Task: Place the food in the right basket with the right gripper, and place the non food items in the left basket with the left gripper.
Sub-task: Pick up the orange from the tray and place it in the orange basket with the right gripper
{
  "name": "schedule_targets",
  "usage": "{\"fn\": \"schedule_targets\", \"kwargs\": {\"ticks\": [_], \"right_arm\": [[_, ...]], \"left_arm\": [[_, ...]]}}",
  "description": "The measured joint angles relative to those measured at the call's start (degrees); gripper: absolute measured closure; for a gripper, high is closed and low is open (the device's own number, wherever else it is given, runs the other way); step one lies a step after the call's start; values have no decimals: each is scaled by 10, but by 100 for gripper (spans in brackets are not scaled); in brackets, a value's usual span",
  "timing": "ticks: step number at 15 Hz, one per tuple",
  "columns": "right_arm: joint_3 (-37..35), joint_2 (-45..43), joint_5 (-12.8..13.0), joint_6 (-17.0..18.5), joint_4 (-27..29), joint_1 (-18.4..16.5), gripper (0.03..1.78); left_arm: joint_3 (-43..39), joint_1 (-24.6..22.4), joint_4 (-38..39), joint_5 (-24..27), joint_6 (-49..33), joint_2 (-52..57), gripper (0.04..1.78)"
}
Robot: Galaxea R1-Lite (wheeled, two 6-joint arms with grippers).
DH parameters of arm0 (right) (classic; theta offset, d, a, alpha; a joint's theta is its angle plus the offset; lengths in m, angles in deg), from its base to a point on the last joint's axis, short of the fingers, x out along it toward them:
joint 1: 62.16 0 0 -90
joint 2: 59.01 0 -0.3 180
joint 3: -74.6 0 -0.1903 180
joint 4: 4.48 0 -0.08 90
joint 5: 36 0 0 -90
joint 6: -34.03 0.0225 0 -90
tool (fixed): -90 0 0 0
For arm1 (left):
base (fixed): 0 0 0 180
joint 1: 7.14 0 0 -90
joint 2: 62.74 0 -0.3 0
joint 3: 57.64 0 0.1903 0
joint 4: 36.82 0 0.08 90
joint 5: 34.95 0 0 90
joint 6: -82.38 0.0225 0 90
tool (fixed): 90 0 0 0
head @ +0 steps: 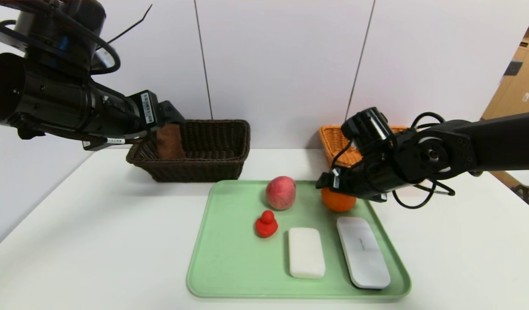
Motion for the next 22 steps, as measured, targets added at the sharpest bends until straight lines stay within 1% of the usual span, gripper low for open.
{"fn": "schedule_targets", "kwargs": {"ticks": [2, 3, 4, 9, 10, 11, 12, 13, 15, 17, 18, 19, 20, 21, 22], "right_arm": [[0, 6, 0, 1, 0, 0, 41], [0, 8, 0, 0, 0, 0, 54], [0, 9, 0, 2, 0, 0, 61], [0, 10, -4, 4, 0, -1, 67], [1, 6, -7, 10, 0, 0, 67], [5, -1, -21, 21, 0, 0, 67], [9, -12, -46, 29, 0, 1, 67], [11, -25, -74, 32, 0, 1, 67], [14, -62, -151, 38, 0, 0, 68], [21, -102, -203, 34, -7, -2, 68], [25, -118, -210, 27, -25, -6, 68], [28, -129, -210, 16, -53, -15, 68], [30, -138, -206, -4, -90, -31, 68], [34, -140, -192, -33, -120, -51, 68], [41, -136, -174, -56, -132, -67, 68]], "left_arm": [[-8, 0, 0, 0, 0, 8, 13], [-11, 0, 0, 0, -1, 11, 13], [-12, 1, -1, 0, -2, 14, 13], [-24, 0, 0, 0, -4, 24, 13], [-28, 0, 0, 0, -4, 26, 13], [-30, 0, 0, 0, -4, 29, 13], [-32, 0, 0, 0, -4, 31, 13], [-33, 0, 0, 0, -4, 33, 13], [-34, 0, -1, 0, -4, 37, 13], [-38, 1, -2, 0, -4, 43, 13], [-43, 1, -2, 0, -4, 47, 13], [-49, 1, -2, 0, -4, 50, 13], [-55, 1, -1, 0, -4, 55, 13], [-60, 1, -1, 0, -2, 59, 13], [-65, 1, -2, 1, -2, 65, 13]]}}
